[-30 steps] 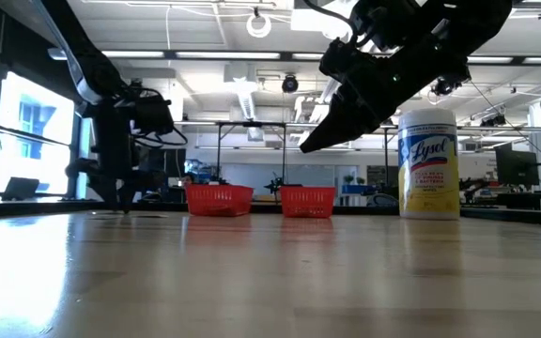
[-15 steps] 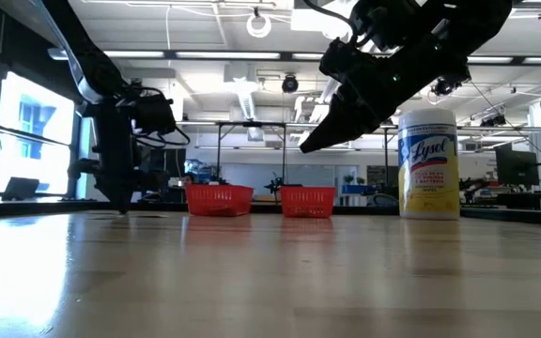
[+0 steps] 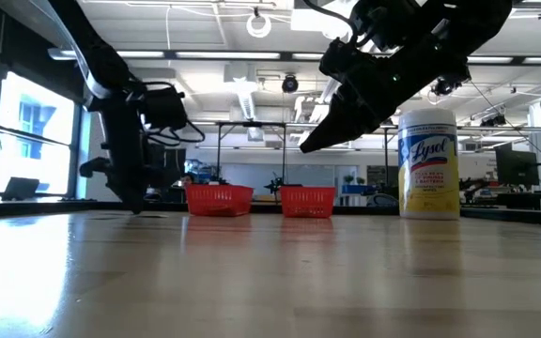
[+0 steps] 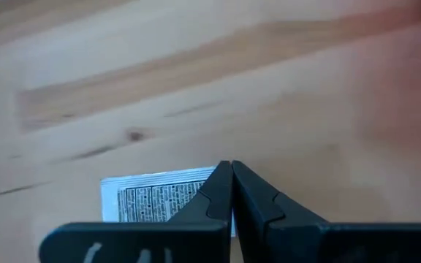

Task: Pick & Place First Aid Supplies
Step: Put the ointment pack into the right red bin

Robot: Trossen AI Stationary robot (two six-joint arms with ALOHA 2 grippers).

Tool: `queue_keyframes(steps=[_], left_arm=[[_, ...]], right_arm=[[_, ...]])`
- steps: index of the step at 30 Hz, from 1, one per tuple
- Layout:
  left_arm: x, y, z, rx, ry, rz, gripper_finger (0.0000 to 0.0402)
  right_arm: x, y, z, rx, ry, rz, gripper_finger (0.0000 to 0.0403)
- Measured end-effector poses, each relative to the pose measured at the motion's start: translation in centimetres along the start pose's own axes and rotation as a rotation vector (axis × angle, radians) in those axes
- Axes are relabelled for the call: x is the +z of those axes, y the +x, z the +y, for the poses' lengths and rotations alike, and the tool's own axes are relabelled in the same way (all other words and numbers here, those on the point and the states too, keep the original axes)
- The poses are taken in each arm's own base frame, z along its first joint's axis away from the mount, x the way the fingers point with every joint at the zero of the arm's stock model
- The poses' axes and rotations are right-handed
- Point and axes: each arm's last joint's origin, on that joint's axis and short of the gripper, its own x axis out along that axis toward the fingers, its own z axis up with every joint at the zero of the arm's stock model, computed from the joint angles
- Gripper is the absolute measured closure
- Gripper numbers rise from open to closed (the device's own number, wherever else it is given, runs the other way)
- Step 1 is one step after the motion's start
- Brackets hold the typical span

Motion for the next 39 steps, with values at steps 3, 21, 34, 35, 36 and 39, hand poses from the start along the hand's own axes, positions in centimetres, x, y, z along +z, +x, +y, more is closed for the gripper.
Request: queue_keyframes(steps=[3,21,34,35,36,39], left_arm=[[-0.3,-0.5,-0.5,-0.031,-0.003,-0.002,0.0401],[-1.0,-2.4,-1.5,-0.022,0.006,-0.097,0.0308],[-4.3,-0.2,0.0,-0.064,-0.049,-0.199,0.0264],[-4.5,-0.1,0.1,-0.066,-0.053,-0.206,0.0264],[-4.7,0.0,0.3,-0.063,-0.054,-0.209,0.0264],[-5.3,0.2,0.7,-0.045,-0.042,-0.203,0.0272]], right_arm=[[0.0,0.0,0.0,0.000,0.000,0.000,0.0400],[0.0,0.0,0.0,0.000,0.000,0.000,0.0400],[0.0,0.0,0.0,0.008,0.000,0.000,0.0400],[0.0,0.0,0.0,0.008,0.000,0.000,0.0400],[0.0,0.0,0.0,0.008,0.000,0.000,0.0400],[0.0,0.0,0.0,0.008,0.000,-0.001,0.0401]])
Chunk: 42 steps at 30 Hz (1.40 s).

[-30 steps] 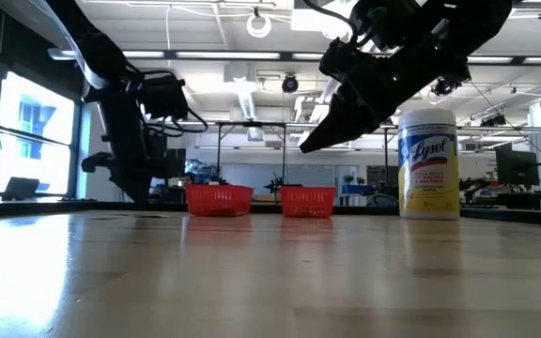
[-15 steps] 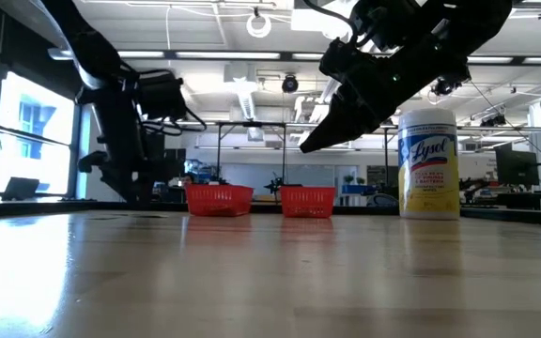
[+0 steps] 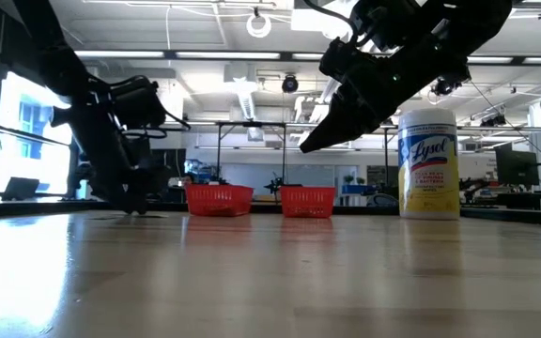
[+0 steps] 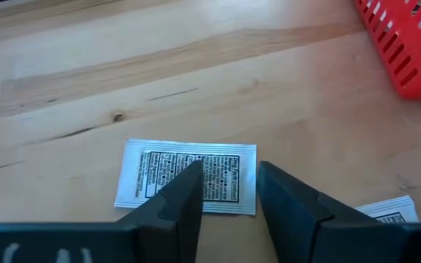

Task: Pick & Place First Aid Supplies
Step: Put the ointment pack into the right red bin

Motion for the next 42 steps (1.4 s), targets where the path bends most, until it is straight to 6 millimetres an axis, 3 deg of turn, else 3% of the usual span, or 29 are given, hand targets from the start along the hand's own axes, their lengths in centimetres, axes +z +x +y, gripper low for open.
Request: queue_keyframes(steps=[11,16,22,27,31,36,42], left_arm=[[-0.6,0.1,0.5,0.021,0.004,0.001,0.0392],[-0.3,0.1,0.3,0.013,0.001,-0.004,0.0394],[1.3,-0.9,-0.5,-0.086,0.000,0.005,0.0398],[3.8,-3.2,-0.9,-0.148,0.026,-0.010,0.0399],[5.8,-5.8,-1.1,-0.157,0.073,-0.057,0.0400],[7.6,-8.6,-2.7,-0.412,0.157,-0.122,0.0400],[7.6,-10.6,-4.9,-0.823,0.253,-0.095,0.0401]], right_arm=[[0.0,0.0,0.0,0.000,0.001,0.000,0.0400],[0.0,0.0,0.0,0.000,0.003,-0.001,0.0400],[0.0,0.0,0.0,0.000,0.002,0.000,0.0401],[0.0,-0.4,0.0,-0.009,-0.002,0.019,0.0401],[0.2,-1.7,-0.2,-0.042,-0.007,0.059,0.0401],[0.7,-2.9,0.0,-0.097,0.005,0.044,0.0400],[1.4,-2.2,0.3,-0.090,-0.024,-0.053,0.0396]])
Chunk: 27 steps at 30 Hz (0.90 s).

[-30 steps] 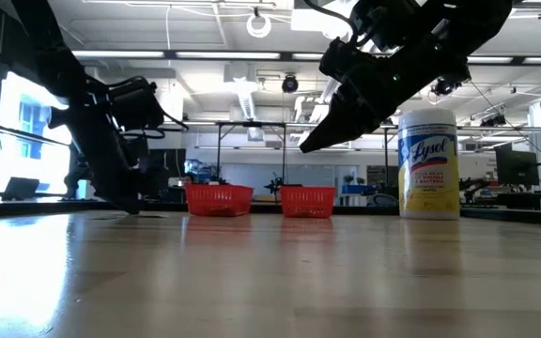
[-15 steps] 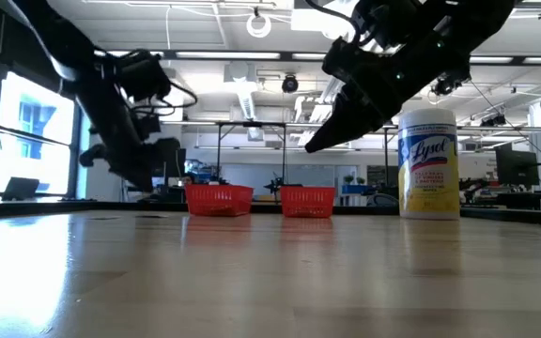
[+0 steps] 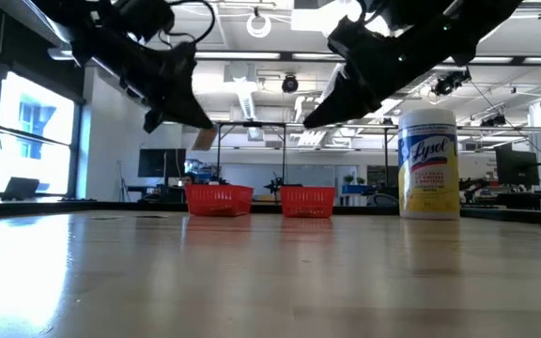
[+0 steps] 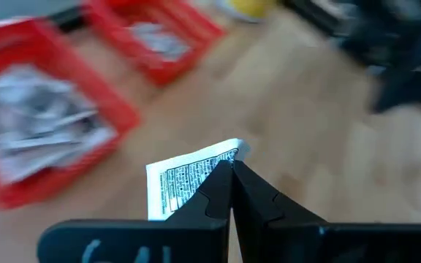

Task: Pick & Place First Aid Supplies
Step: Put the ointment pack into the right red bin

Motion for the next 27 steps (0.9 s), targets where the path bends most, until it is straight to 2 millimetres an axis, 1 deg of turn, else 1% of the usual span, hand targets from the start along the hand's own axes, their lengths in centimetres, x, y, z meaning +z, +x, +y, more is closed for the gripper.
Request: queue_keyframes(steps=[4,8,10,13,16,18,21,24,27], left_arm=[[-0.1,-0.1,-1.8,-0.177,0.028,0.008,0.0401],[-0.3,-0.3,-3.8,-0.332,0.070,-0.010,0.0401],[-0.5,-0.2,-4.8,-0.387,0.088,-0.013,0.0401],[-0.7,-0.5,-5.9,-0.450,0.111,-0.021,0.0401],[-1.2,-0.7,-6.6,-0.473,0.129,-0.009,0.0401],[-1.3,-0.8,-7.0,-0.480,0.137,-0.011,0.0401],[-1.4,-0.9,-7.3,-0.484,0.145,-0.015,0.0401],[-1.4,-0.9,-7.4,-0.476,0.142,-0.021,0.0401],[-1.3,-0.9,-7.4,-0.479,0.141,-0.044,0.0401]], right_arm=[[0.4,1.0,0.9,0.065,-0.065,-0.095,0.0371],[0.5,2.4,1.9,0.073,-0.151,-0.213,0.0317],[0.7,3.2,2.1,0.015,-0.167,-0.243,0.0285],[1.7,3.8,2.2,-0.046,-0.196,-0.262,0.0245],[2.8,4.3,2.4,-0.028,-0.237,-0.274,0.0218],[3.4,4.7,2.6,0.003,-0.269,-0.273,0.0211],[4.2,5.3,3.0,0.077,-0.305,-0.302,0.0211],[5.0,6.0,3.3,0.126,-0.317,-0.328,0.0223],[5.0,6.6,3.5,0.130,-0.307,-0.322,0.0245]])
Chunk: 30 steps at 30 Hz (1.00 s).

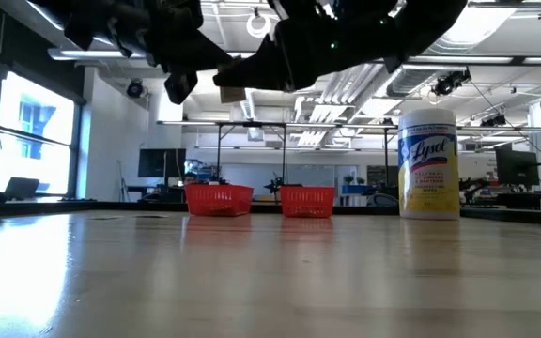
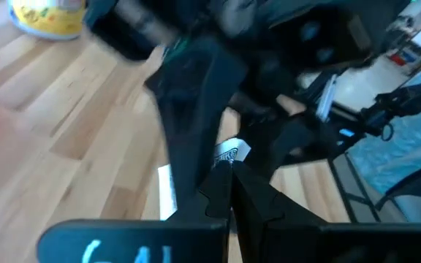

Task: Pick & Place First Aid Supplies
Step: Put the ointment pack into the right red bin

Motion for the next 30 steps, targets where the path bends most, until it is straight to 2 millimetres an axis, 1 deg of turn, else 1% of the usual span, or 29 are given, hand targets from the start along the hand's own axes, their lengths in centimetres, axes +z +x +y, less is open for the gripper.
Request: queue_keyframes(steps=[5,11,13,15,17,21,26,28,30], left_arm=[[0.1,0.0,-0.1,-0.018,0.002,-0.005,0.0401],[0.0,-0.2,-0.1,-0.014,0.021,0.010,0.0401],[0.0,-0.2,-0.1,-0.014,0.040,0.010,0.0401],[0.1,-0.5,-0.1,-0.008,0.048,0.009,0.0398],[0.3,-0.7,-0.2,-0.005,0.060,0.008,0.0385],[0.8,-1.8,-0.6,0.039,0.085,0.043,0.0333],[1.3,-4.7,-1.0,0.153,0.113,0.068,0.0266],[1.2,-5.9,-1.0,0.219,0.112,0.071,0.0249],[0.9,-7.2,-0.9,0.320,0.091,0.082,0.0239]], right_arm=[[-0.1,0.0,0.0,-0.003,0.019,0.007,0.0299],[-0.3,-0.1,0.0,0.000,0.074,0.037,0.0378],[-0.4,-0.1,-0.1,0.001,0.091,0.050,0.0396],[-0.5,-0.1,-0.2,-0.011,0.123,0.058,0.0395],[-0.6,-0.1,-0.3,-0.038,0.159,0.081,0.0393],[-0.7,0.1,-1.0,-0.043,0.217,0.178,0.0401],[0.2,0.3,-3.0,-0.136,0.297,0.337,0.0401],[0.5,0.2,-4.1,-0.188,0.336,0.398,0.0401],[0.6,0.0,-5.6,-0.251,0.428,0.458,0.0399]])
